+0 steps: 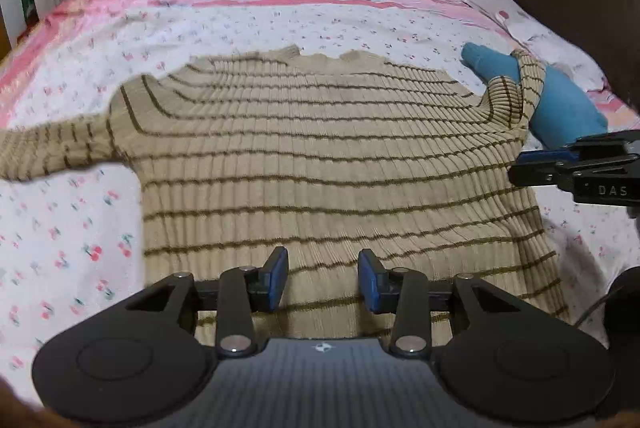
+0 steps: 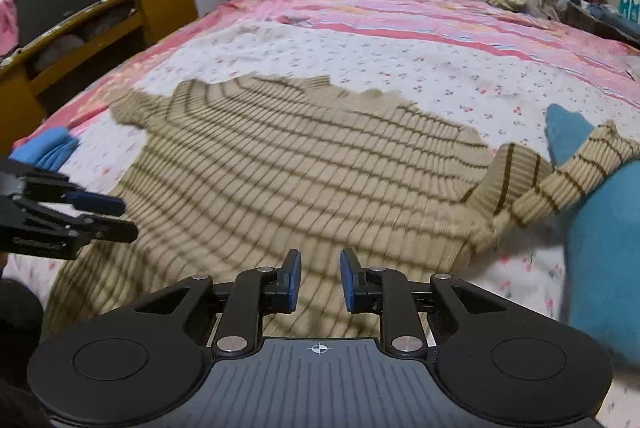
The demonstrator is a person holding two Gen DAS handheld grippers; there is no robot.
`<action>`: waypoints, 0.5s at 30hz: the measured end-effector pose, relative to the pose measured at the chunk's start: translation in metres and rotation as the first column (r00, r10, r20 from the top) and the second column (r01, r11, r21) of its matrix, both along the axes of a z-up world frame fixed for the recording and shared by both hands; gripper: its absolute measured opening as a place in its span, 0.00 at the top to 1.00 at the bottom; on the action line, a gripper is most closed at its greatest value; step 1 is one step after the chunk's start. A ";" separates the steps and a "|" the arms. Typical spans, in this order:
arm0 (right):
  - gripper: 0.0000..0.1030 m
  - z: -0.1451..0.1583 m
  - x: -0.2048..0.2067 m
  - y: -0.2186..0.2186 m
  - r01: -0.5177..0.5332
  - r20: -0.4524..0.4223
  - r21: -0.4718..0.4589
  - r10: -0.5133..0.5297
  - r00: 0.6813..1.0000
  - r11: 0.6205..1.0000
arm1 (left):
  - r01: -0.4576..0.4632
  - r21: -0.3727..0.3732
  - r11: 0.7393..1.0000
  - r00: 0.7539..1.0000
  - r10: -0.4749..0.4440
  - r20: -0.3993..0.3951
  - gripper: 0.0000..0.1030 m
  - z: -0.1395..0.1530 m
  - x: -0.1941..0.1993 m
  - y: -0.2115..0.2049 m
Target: Fold small clothes
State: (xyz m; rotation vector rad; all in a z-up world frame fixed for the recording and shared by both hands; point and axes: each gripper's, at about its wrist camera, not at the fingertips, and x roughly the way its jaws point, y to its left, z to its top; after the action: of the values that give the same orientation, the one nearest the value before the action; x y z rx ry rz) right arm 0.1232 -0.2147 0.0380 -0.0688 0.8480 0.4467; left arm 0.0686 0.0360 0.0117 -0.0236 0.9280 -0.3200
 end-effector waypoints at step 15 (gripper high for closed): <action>0.77 -0.001 0.007 -0.056 0.190 0.031 -0.030 -0.189 0.982 0.981 | 0.102 0.018 0.995 0.992 -0.103 0.071 0.51 -0.002 0.015 -0.048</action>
State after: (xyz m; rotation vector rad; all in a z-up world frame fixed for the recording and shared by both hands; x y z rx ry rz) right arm 0.1297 -0.2712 0.0374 -0.0240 0.8254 0.2528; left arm 0.0839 -0.0120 0.0096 0.0491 0.8621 -0.4069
